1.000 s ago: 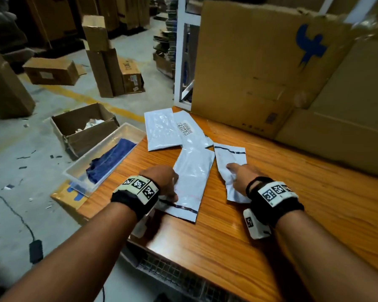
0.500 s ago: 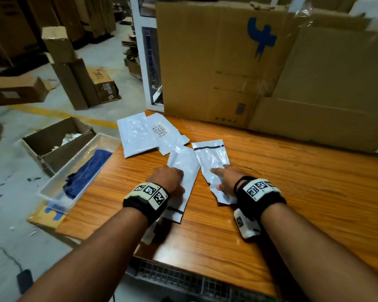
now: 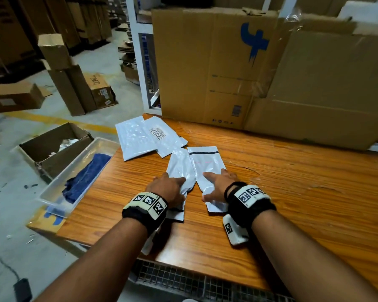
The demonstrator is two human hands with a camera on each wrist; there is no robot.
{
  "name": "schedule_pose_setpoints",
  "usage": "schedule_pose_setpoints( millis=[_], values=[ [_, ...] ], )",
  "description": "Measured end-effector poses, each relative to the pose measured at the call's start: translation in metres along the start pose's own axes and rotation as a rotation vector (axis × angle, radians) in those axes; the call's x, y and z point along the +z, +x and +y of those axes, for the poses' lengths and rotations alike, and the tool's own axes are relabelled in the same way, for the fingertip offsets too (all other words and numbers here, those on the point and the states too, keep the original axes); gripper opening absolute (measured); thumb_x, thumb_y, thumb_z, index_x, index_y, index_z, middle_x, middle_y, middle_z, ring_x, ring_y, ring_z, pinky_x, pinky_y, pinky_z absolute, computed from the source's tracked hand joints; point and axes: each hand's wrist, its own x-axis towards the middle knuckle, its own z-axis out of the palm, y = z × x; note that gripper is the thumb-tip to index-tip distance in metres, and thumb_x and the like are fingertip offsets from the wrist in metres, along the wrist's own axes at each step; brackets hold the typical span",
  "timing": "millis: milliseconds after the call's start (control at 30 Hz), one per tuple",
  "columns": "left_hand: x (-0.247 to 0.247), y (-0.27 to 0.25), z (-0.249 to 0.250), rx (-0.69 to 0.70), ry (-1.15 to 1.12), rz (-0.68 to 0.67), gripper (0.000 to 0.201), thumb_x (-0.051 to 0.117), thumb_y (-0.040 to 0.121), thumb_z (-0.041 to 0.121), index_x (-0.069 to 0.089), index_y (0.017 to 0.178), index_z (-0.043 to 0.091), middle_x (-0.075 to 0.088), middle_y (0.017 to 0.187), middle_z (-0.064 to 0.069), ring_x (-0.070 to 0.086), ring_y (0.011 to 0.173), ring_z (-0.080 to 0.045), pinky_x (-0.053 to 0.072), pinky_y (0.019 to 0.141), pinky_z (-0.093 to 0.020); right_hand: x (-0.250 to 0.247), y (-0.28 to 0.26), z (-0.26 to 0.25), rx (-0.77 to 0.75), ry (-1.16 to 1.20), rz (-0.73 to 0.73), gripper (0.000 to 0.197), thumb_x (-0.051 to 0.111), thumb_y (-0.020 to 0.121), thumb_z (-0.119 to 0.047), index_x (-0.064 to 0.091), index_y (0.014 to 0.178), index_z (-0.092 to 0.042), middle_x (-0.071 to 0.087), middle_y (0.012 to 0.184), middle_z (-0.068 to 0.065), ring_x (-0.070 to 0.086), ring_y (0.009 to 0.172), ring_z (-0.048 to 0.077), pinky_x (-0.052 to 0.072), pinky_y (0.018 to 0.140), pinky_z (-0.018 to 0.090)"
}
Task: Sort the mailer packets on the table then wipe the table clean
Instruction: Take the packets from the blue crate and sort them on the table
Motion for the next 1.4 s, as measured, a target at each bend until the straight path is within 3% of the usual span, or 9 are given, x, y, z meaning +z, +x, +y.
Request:
schedule_pose_setpoints(
  millis=[100,200,300,467,767,1067,1400],
  values=[
    [-0.002,-0.002,-0.004,0.028,-0.067,0.053,0.044,0.058,0.088,0.036,0.049,0.13,0.041,0.05,0.127,-0.011,0.053,0.115,-0.035,0.048,0.095,-0.047,-0.002,0.002,-0.002,0.007,-0.004,0.095,0.062,0.07,0.079,-0.048,0.04,0.134,-0.047,0.043,0.137,0.006,0.042,0.125,0.034,0.044,0.099,0.043],
    [-0.009,-0.001,-0.005,0.049,-0.125,0.097,0.05,0.063,0.086,0.029,0.05,0.134,0.039,0.055,0.133,-0.005,0.055,0.118,-0.026,0.048,0.095,-0.039,-0.009,-0.001,0.009,-0.005,0.032,0.156,0.049,0.066,0.082,-0.033,0.048,0.126,-0.044,0.051,0.126,0.006,0.053,0.113,0.031,0.049,0.09,0.038],
    [-0.022,0.001,0.004,0.103,-0.161,0.143,0.053,0.066,0.085,0.03,0.05,0.135,0.037,0.056,0.133,-0.003,0.055,0.119,-0.024,0.047,0.096,-0.036,-0.018,-0.011,0.033,0.032,0.139,0.227,0.048,0.065,0.083,-0.027,0.05,0.126,-0.043,0.056,0.123,0.005,0.057,0.108,0.028,0.05,0.086,0.033],
    [-0.05,0.004,0.054,0.232,-0.151,0.218,0.05,0.067,0.086,0.037,0.053,0.134,0.035,0.061,0.129,-0.004,0.056,0.117,-0.024,0.045,0.092,-0.032,-0.037,-0.05,0.093,0.095,0.306,0.362,0.053,0.07,0.082,-0.024,0.052,0.131,-0.036,0.056,0.125,0.006,0.054,0.114,0.026,0.045,0.091,0.03],
    [-0.051,-0.011,0.217,0.519,-0.127,0.247,0.051,0.065,0.085,0.047,0.056,0.132,0.032,0.061,0.131,-0.002,0.056,0.117,-0.025,0.044,0.088,-0.029,-0.044,-0.154,0.219,0.29,0.457,0.549,0.053,0.069,0.086,-0.029,0.049,0.134,-0.037,0.049,0.133,0.004,0.047,0.123,0.024,0.042,0.1,0.032],
    [-0.025,-0.077,0.426,0.708,-0.167,0.282,0.051,0.062,0.087,0.048,0.053,0.134,0.032,0.063,0.125,-0.008,0.057,0.116,-0.028,0.043,0.082,-0.029,-0.008,-0.305,0.392,0.488,0.573,0.75,0.051,0.067,0.088,-0.026,0.049,0.134,-0.037,0.048,0.135,0.001,0.047,0.125,0.024,0.043,0.102,0.039],
    [0.009,-0.131,0.629,0.906,-0.317,0.258,0.057,0.068,0.083,0.046,0.054,0.135,0.028,0.06,0.131,-0.008,0.055,0.12,-0.028,0.045,0.092,-0.033,0.008,-0.439,0.546,0.647,0.565,0.889,0.049,0.071,0.083,-0.029,0.055,0.129,-0.034,0.055,0.128,0.007,0.054,0.117,0.025,0.044,0.096,0.031]
  ],
)
